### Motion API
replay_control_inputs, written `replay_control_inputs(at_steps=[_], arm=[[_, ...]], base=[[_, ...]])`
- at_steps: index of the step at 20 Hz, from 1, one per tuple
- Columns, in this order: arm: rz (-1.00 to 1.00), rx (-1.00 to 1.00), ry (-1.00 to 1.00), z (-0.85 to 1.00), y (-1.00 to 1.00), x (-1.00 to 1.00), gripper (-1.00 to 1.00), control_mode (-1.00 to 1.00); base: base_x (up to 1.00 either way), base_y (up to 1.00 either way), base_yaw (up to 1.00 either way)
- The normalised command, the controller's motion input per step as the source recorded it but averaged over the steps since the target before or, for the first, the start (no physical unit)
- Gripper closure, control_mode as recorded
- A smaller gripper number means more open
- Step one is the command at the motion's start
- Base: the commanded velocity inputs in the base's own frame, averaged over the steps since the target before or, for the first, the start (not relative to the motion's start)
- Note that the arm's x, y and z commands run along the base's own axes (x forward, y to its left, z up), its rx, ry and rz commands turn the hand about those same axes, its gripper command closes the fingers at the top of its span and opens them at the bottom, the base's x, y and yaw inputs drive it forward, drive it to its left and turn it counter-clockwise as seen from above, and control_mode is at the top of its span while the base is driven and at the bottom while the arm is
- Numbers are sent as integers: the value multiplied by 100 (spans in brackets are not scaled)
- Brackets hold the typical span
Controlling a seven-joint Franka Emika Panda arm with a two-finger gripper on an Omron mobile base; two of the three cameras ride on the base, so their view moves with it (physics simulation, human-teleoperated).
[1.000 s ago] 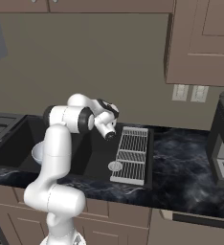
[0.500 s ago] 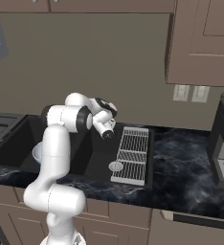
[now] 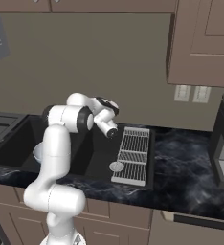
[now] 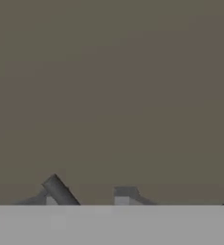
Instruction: Pick the peach from the cabinet and place it in the bowl. Then pick the bowl and place it in the sink. Then turn on the sink facuet.
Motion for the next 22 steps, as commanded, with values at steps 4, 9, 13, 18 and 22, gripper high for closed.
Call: replay_control_inputs(at_steps=[4, 9, 13, 18, 22], arm=[[0, 31, 19, 0, -70, 0, 100, -100], [0, 28, 21, 0, -61, 0, 100, -100], [0, 26, 19, 0, -62, 0, 100, -100], [0, 19, 8, 0, -40, -1, 100, -100], [0, 6, 0, 0, -3, -1, 100, -100]], base=[[0, 0, 0], [0, 0, 0], [0, 0, 0], [0, 0, 0], [0, 0, 0]])
